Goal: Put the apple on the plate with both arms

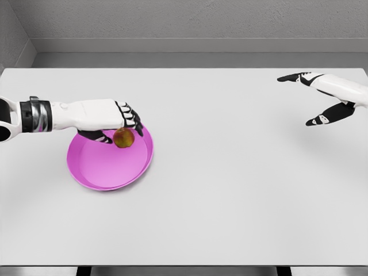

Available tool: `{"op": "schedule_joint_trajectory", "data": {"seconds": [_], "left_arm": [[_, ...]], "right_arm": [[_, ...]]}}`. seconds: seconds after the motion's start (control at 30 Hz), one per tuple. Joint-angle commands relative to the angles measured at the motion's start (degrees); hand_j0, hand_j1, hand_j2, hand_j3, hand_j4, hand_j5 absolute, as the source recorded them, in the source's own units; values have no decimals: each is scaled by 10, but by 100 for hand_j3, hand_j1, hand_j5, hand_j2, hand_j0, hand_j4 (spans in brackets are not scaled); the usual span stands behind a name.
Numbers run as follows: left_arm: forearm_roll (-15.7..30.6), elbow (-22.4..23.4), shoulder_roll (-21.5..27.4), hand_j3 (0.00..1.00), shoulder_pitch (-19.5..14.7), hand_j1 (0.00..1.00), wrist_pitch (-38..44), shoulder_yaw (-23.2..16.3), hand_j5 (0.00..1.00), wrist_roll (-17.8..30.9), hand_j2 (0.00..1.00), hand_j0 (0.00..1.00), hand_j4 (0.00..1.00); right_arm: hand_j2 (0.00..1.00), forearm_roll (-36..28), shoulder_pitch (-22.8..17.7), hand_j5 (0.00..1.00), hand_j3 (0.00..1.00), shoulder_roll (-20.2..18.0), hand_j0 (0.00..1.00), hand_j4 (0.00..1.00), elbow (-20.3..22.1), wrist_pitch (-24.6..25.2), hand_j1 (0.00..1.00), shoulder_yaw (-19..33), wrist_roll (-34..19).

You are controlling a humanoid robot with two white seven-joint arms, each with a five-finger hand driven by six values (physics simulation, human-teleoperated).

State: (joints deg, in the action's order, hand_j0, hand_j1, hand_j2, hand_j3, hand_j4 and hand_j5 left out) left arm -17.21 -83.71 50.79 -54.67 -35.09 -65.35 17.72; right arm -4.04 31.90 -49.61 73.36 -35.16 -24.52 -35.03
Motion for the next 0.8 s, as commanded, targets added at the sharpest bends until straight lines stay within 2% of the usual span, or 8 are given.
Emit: {"op": "schedule_joint_trajectory", "data": {"seconds": [0.0, 0.2, 0.27, 0.43, 0.77], "left_arm": [[8, 0, 1, 100, 0, 100, 1, 1, 100, -1, 100, 100, 100], [12, -4, -7, 100, -2, 100, 1, -3, 100, -2, 100, 100, 100], [55, -5, -31, 100, -8, 100, 1, 0, 100, -2, 100, 100, 100], [56, -7, -142, 100, -12, 100, 1, -2, 100, 1, 100, 100, 100], [56, -10, -153, 100, -11, 100, 1, -2, 100, 1, 100, 100, 100]], "right_arm": [[100, -4, 0, 100, 100, -1, 100, 100, 0, 2, 100, 0, 0], [100, -4, -1, 100, 100, -1, 100, 100, -2, 2, 100, 1, 0], [100, -4, -1, 100, 100, -1, 100, 100, -4, 2, 100, 1, 0], [100, -4, 0, 100, 100, -1, 100, 100, -10, 2, 100, 1, 0], [100, -4, 0, 100, 100, -1, 100, 100, -9, 2, 100, 0, 0]]}}
